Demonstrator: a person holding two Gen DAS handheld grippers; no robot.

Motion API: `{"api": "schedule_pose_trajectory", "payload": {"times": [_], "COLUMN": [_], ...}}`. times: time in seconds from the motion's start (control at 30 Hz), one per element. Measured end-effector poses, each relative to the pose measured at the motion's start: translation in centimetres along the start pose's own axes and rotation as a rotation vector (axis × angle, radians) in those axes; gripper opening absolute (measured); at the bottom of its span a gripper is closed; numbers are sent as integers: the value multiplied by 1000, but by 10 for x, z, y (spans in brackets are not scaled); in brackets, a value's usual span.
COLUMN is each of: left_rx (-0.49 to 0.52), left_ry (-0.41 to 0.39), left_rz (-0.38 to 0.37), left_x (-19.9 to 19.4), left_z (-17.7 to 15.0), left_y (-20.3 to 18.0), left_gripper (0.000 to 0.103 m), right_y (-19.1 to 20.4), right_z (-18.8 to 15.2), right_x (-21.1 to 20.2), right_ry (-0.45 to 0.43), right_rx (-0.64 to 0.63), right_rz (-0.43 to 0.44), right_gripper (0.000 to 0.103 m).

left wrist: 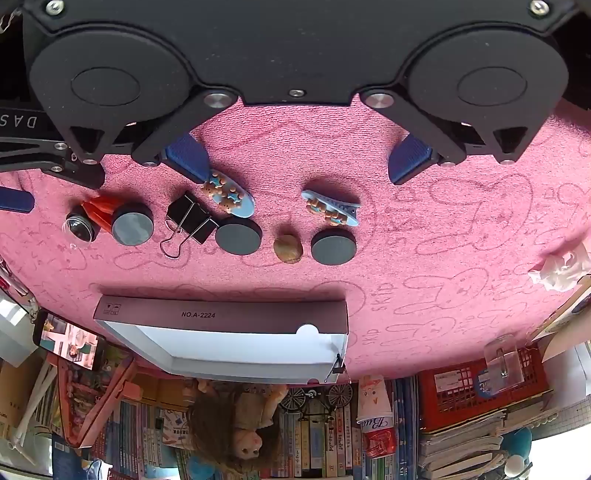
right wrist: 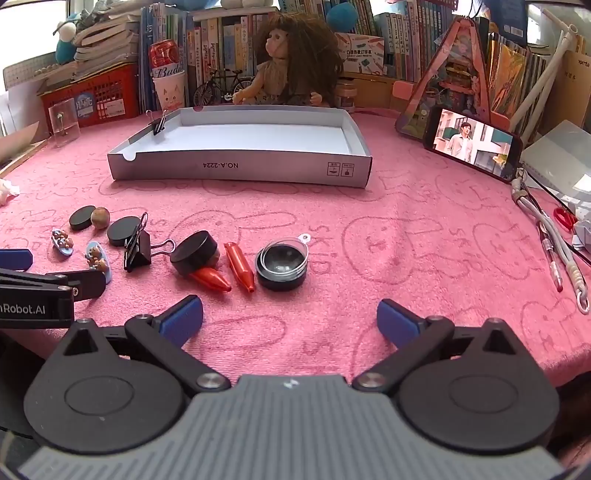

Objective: Organize rigid objects

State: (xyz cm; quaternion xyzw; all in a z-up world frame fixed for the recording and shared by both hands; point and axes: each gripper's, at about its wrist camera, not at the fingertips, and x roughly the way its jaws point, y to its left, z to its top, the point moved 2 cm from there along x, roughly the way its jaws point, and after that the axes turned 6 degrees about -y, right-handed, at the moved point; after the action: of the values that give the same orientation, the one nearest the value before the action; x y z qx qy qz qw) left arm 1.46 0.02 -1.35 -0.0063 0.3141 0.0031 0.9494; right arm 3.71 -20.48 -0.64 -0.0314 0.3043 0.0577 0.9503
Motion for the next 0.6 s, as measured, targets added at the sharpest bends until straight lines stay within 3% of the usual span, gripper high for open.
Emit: {"api": "schedule_pose_trajectory", "payload": {"times": [0.6], "left_rx": [-6], "left_ry": [16], "left_rz": [17], "left_x": [1], "left_z": [0], "left_y": [0], "left_gripper": [103], "right_y": [1], "right_z": [0], "right_x": [1], "right_ry": [2], "right_rx": [1], "right_rz": [0], "right_gripper": [103]}}
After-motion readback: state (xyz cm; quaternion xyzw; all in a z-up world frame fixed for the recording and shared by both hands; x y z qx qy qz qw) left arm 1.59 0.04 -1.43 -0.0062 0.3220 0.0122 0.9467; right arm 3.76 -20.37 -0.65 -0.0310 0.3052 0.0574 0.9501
